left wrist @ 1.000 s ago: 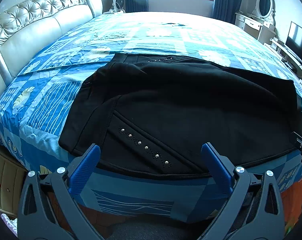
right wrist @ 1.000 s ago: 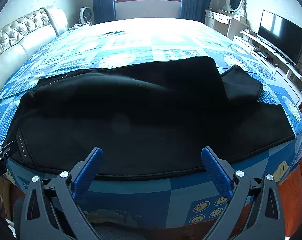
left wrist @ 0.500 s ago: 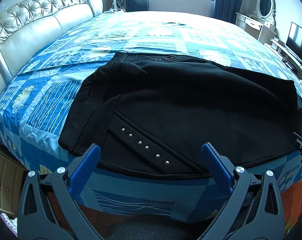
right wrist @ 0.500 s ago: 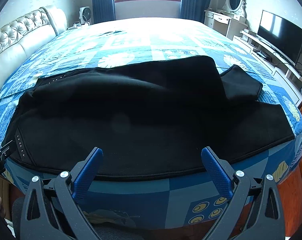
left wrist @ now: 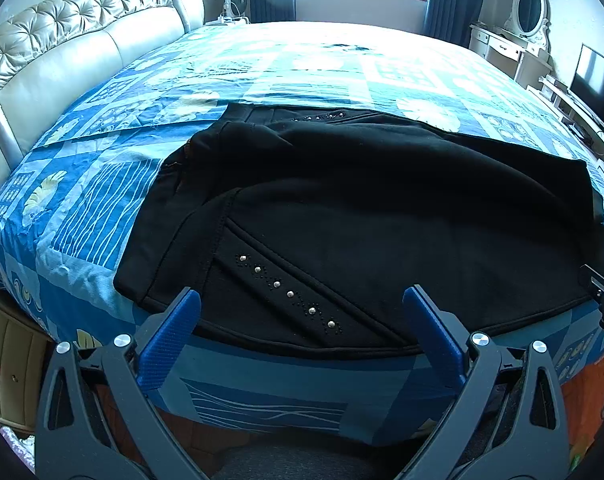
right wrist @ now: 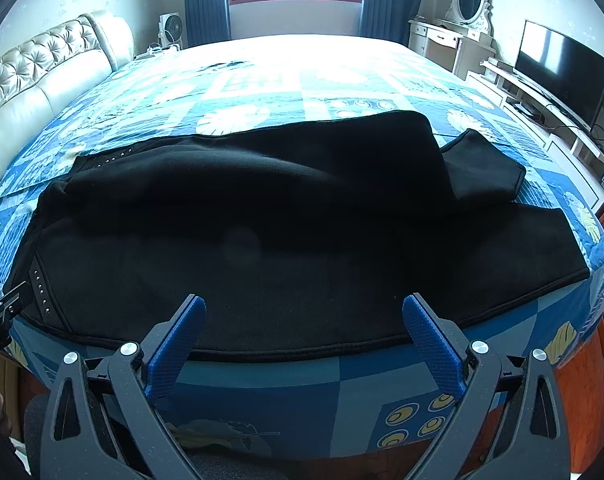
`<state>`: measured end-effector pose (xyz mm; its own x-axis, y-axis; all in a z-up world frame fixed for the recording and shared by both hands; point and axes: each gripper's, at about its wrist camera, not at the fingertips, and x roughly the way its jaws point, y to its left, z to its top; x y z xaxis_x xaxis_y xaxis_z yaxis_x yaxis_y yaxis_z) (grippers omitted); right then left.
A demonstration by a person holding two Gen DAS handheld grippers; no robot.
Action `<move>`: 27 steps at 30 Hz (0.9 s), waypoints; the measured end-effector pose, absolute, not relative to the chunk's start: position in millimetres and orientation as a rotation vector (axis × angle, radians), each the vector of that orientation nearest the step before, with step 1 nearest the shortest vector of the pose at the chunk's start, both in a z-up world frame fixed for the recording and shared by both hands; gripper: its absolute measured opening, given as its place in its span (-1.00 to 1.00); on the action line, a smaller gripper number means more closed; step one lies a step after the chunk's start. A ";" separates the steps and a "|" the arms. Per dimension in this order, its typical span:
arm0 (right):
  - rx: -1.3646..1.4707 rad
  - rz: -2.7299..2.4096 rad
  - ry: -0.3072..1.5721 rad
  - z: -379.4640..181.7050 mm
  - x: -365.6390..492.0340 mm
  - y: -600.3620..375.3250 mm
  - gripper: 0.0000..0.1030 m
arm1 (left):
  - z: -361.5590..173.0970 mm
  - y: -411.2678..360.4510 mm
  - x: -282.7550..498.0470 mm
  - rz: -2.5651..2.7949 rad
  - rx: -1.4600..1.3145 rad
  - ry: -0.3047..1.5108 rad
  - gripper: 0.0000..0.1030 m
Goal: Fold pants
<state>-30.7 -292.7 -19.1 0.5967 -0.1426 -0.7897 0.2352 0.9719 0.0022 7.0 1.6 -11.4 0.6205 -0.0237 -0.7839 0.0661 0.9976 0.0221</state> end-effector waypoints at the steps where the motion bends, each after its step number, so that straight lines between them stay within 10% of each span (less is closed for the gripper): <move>1: 0.110 -0.219 0.906 -19.1 -30.6 -292.7 0.91 | -11.4 1.6 6.9 -0.052 0.050 0.900 0.96; 27: 0.110 -0.217 0.913 -22.7 -29.2 -291.0 0.91 | -11.4 -2.3 5.1 -0.060 0.045 0.907 0.96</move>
